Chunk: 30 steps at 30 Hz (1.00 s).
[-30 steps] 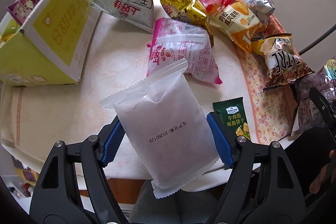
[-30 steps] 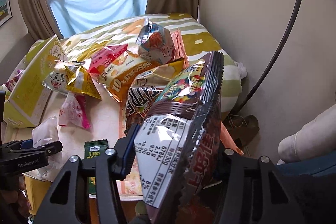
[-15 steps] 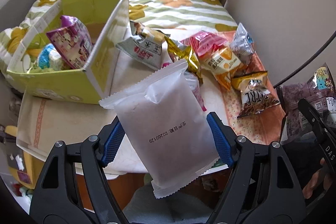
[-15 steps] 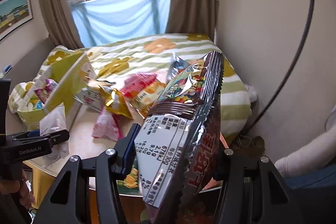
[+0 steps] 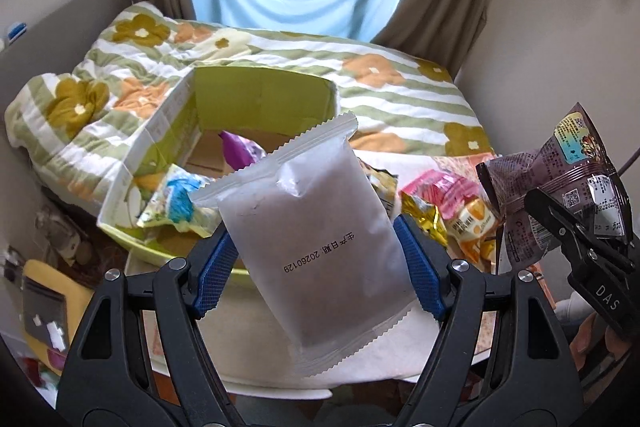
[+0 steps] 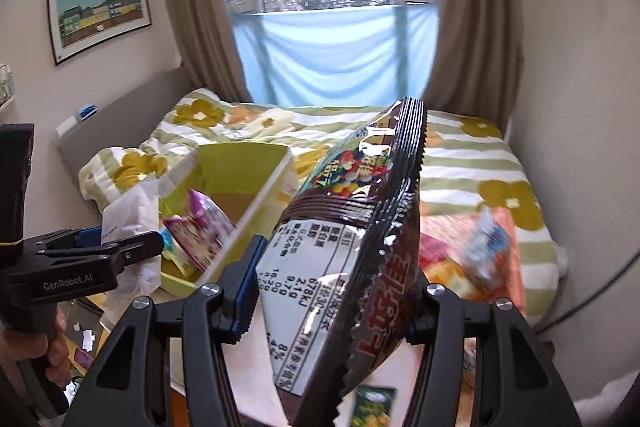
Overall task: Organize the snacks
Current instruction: 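Carry the white pouch over the box and release it with left tool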
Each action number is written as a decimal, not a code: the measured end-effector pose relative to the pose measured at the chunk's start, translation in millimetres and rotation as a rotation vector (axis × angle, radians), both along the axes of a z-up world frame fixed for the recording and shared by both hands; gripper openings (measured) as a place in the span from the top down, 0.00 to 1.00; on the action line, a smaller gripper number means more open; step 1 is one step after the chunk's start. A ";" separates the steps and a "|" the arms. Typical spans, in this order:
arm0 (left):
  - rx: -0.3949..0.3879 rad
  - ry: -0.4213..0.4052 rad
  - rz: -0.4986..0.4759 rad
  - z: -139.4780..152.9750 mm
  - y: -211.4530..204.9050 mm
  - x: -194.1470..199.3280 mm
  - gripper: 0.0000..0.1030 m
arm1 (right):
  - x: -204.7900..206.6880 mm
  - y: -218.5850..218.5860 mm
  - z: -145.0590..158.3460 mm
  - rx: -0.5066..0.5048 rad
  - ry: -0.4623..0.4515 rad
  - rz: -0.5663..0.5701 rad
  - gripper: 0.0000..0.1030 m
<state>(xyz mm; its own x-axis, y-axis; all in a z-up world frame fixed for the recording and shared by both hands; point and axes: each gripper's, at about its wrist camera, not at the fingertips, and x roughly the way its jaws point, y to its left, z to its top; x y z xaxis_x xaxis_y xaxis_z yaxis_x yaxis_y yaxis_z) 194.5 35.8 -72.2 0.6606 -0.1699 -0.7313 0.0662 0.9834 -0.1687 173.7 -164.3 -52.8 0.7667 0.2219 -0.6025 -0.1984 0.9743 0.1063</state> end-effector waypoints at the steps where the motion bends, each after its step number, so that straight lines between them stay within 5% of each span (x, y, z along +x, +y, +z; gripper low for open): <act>1: -0.001 0.000 0.002 2.5 11.0 8.5 0.28 | 7.6 10.7 1.4 0.003 0.001 0.010 0.50; 12: 0.023 0.064 -0.057 -1.2 112.9 123.6 0.28 | 98.4 111.7 -7.4 0.015 0.063 0.016 0.50; 22: 0.013 0.216 -0.152 -62.7 140.3 188.4 0.27 | 145.7 140.0 -38.9 -0.001 0.176 -0.037 0.50; 26: 0.043 0.211 -0.152 -72.2 140.4 188.4 0.02 | 157.4 145.1 -46.3 -0.018 0.204 -0.028 0.50; 30: 0.034 0.222 -0.119 -81.8 149.1 180.0 0.01 | 164.1 150.5 -52.8 -0.031 0.213 0.027 0.50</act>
<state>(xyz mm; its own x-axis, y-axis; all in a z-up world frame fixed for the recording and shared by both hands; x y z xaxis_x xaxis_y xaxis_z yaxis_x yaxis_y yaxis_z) 374.5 184.9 -154.0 0.4600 -0.2094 -0.8629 0.1471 0.9763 -0.1585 337.8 -13.7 -105.6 0.6155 0.2194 -0.7570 -0.2005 0.9725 0.1188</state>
